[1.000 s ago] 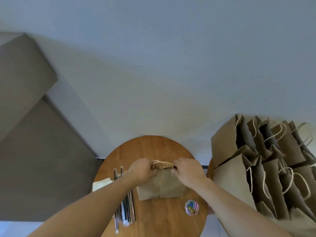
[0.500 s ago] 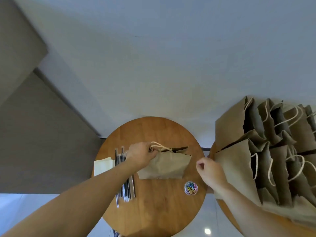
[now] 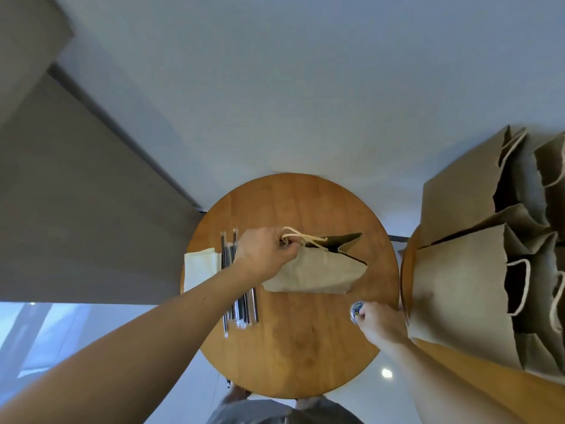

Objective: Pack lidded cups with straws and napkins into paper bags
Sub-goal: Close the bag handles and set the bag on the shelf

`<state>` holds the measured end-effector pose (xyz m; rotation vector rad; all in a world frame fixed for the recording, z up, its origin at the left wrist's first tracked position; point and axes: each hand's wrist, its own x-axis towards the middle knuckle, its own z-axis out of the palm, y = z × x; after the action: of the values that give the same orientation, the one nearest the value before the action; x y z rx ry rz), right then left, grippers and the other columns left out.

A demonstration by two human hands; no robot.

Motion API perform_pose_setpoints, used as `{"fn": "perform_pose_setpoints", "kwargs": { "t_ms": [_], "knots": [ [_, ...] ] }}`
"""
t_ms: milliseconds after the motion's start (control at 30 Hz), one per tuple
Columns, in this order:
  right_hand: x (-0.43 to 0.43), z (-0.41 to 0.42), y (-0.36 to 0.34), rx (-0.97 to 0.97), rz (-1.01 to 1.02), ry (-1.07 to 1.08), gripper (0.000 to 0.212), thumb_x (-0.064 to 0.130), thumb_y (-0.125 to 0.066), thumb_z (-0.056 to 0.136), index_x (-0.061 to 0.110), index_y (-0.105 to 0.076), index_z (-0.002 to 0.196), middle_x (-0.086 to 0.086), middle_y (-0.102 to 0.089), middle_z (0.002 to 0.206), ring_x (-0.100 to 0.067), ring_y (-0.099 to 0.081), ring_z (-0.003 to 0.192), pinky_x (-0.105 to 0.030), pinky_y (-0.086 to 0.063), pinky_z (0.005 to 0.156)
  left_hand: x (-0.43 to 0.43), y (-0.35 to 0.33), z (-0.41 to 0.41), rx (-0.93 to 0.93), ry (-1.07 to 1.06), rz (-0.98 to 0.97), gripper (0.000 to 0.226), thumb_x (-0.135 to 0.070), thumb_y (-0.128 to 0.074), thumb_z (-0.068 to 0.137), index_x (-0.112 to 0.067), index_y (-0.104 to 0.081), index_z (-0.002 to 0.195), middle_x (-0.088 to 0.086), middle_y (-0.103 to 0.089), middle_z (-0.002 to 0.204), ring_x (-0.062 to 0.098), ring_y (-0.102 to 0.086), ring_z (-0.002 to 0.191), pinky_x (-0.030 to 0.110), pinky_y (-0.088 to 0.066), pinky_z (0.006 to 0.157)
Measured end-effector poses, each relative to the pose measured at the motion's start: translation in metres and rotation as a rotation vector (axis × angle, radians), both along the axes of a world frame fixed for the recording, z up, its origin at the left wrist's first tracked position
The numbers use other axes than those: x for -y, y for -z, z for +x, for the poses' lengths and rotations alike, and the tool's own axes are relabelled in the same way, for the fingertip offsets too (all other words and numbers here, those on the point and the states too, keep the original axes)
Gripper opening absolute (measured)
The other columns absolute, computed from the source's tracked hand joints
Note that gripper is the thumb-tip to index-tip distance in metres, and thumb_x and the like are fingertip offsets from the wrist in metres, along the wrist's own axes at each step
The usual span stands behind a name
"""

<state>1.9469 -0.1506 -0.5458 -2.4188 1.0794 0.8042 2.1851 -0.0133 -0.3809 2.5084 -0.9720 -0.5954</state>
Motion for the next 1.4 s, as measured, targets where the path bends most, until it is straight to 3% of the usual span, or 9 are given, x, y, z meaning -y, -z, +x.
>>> {"fn": "perform_pose_setpoints", "kwargs": {
  "t_ms": [233,367,500,733,967,1100,1200,1333,1400],
  "knots": [
    [-0.003,0.003,0.005,-0.014,-0.06,0.016,0.019,0.039,-0.059,0.092,0.025,-0.067,0.101,0.007,-0.073,0.094,-0.014,-0.069,0.087,-0.024,-0.038,0.056,-0.002,0.005,-0.002,-0.003,-0.035,-0.05,0.041,-0.039,-0.066,0.085,-0.048,-0.044,0.051,-0.016,-0.05,0.045,0.002,-0.051,0.047,0.018,-0.034,0.046],
    [-0.006,0.001,0.004,-0.009,-0.092,-0.085,0.017,0.044,-0.06,0.092,0.027,-0.062,0.091,0.009,-0.071,0.085,-0.009,-0.068,0.078,-0.022,-0.021,0.043,-0.002,0.005,-0.003,-0.018,-0.041,-0.054,0.038,-0.041,-0.065,0.085,-0.048,-0.048,0.051,-0.018,-0.053,0.047,0.002,-0.053,0.048,0.016,-0.034,0.045],
    [-0.006,-0.001,0.005,0.018,-0.098,-0.048,0.023,0.051,-0.06,0.091,0.028,-0.062,0.091,0.012,-0.068,0.081,-0.006,-0.053,0.064,-0.021,-0.018,0.044,-0.002,0.002,-0.004,-0.056,-0.044,-0.081,0.039,-0.038,-0.065,0.084,-0.062,-0.054,0.056,-0.028,-0.056,0.051,0.003,-0.057,0.053,0.012,-0.041,0.048],
    [-0.006,-0.006,-0.005,0.146,-0.018,0.148,0.012,0.042,-0.058,0.092,0.031,-0.055,0.087,0.014,-0.058,0.073,-0.006,-0.051,0.066,-0.016,-0.021,0.051,-0.003,-0.001,-0.005,-0.085,-0.058,-0.027,0.033,-0.038,-0.063,0.087,-0.047,-0.05,0.058,-0.013,-0.061,0.058,0.009,-0.062,0.059,0.019,-0.044,0.051],
    [-0.004,-0.014,-0.024,0.207,0.103,0.209,0.009,0.029,-0.061,0.092,0.023,-0.057,0.089,0.005,-0.069,0.086,-0.012,-0.064,0.081,-0.03,-0.055,0.069,-0.001,-0.011,-0.005,-0.125,-0.027,0.078,0.029,-0.041,-0.059,0.091,-0.046,-0.049,0.064,-0.005,-0.06,0.06,0.015,-0.059,0.057,0.035,-0.052,0.06],
    [-0.005,-0.016,-0.033,0.305,0.179,0.281,0.016,0.015,-0.063,0.093,0.016,-0.063,0.109,-0.001,-0.07,0.103,-0.017,-0.066,0.095,-0.03,-0.055,0.079,-0.002,-0.011,-0.006,-0.116,-0.025,0.086,0.03,-0.04,-0.059,0.091,-0.047,-0.048,0.063,-0.007,-0.057,0.055,0.012,-0.055,0.053,0.025,-0.044,0.049],
    [-0.011,-0.008,-0.052,0.4,0.245,0.252,0.021,0.017,-0.063,0.094,0.022,-0.066,0.115,0.009,-0.069,0.099,-0.005,-0.066,0.09,-0.014,-0.05,0.072,-0.002,-0.012,-0.006,-0.093,-0.004,0.089,0.03,-0.04,-0.058,0.091,-0.047,-0.047,0.064,-0.007,-0.057,0.056,0.011,-0.056,0.054,0.021,-0.04,0.047],
    [-0.022,0.02,-0.091,0.511,0.341,0.14,0.014,0.027,-0.061,0.096,0.035,-0.07,0.105,0.023,-0.069,0.09,0.002,-0.065,0.083,-0.02,-0.056,0.075,0.002,-0.017,-0.002,-0.076,0.074,0.119,0.013,-0.042,-0.054,0.094,-0.042,-0.064,0.086,-0.002,-0.067,0.07,0.016,-0.064,0.066,0.03,-0.052,0.06],
    [-0.025,0.038,-0.117,0.615,0.362,0.126,0.016,0.031,-0.061,0.096,0.04,-0.068,0.108,0.029,-0.067,0.091,0.01,-0.063,0.086,-0.015,-0.054,0.075,0.003,-0.018,-0.001,-0.048,0.099,0.123,0.019,-0.041,-0.053,0.094,-0.033,-0.069,0.097,0.0,-0.069,0.074,0.017,-0.066,0.07,0.032,-0.052,0.065]
  ]
}}
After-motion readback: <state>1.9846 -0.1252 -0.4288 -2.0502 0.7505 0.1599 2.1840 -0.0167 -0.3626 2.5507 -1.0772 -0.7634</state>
